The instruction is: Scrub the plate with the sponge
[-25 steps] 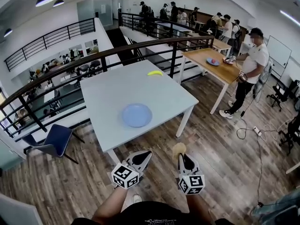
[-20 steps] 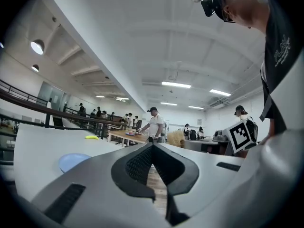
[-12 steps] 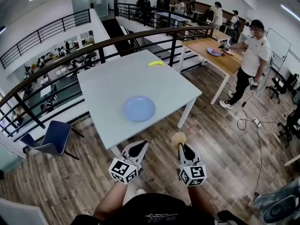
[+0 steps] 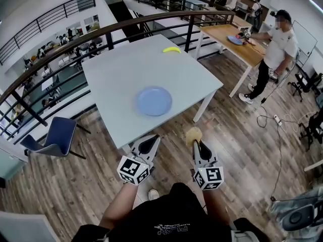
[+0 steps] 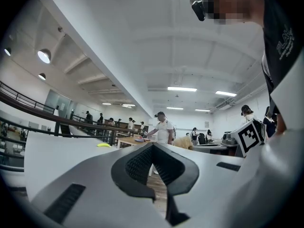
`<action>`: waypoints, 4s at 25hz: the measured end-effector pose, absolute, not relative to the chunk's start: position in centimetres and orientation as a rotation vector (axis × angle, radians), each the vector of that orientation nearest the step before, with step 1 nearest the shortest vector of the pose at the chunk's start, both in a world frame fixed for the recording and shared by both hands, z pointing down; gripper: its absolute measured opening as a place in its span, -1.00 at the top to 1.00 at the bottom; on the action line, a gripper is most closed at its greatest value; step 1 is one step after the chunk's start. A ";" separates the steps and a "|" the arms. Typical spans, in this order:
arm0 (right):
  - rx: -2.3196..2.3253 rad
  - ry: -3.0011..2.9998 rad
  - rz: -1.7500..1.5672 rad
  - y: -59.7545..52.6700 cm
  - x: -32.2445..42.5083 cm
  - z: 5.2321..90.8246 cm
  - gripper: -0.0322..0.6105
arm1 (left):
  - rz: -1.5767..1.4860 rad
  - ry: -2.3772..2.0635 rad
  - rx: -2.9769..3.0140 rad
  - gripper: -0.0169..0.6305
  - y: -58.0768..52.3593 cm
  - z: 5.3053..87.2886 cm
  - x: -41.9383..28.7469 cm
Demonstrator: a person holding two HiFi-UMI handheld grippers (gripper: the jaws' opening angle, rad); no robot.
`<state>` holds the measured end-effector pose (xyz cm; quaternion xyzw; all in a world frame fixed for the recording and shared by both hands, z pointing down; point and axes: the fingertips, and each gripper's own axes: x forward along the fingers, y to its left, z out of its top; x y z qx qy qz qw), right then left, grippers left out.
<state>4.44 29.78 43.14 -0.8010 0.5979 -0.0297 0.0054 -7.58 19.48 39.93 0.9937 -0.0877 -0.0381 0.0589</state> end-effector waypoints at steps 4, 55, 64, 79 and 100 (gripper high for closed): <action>-2.493 1.900 -0.093 28.4 5.2 43.0 0.77 | -0.095 -0.283 2.997 0.94 18.1 40.4 -6.7; -2.074 2.284 -0.206 1.7 18.6 42.4 0.77 | 0.008 -0.667 2.877 0.94 -4.8 41.2 7.5; -2.035 2.343 -0.225 -5.3 16.4 42.0 0.77 | -0.026 -0.615 2.910 0.94 -9.7 40.5 6.2; -1.991 2.353 -0.224 -12.3 13.3 41.7 0.77 | -0.047 -0.852 2.923 0.94 -17.6 40.2 1.6; -1.888 2.629 -0.308 -18.4 15.2 48.5 0.77 | 0.110 -1.113 2.729 0.94 -22.0 47.7 1.1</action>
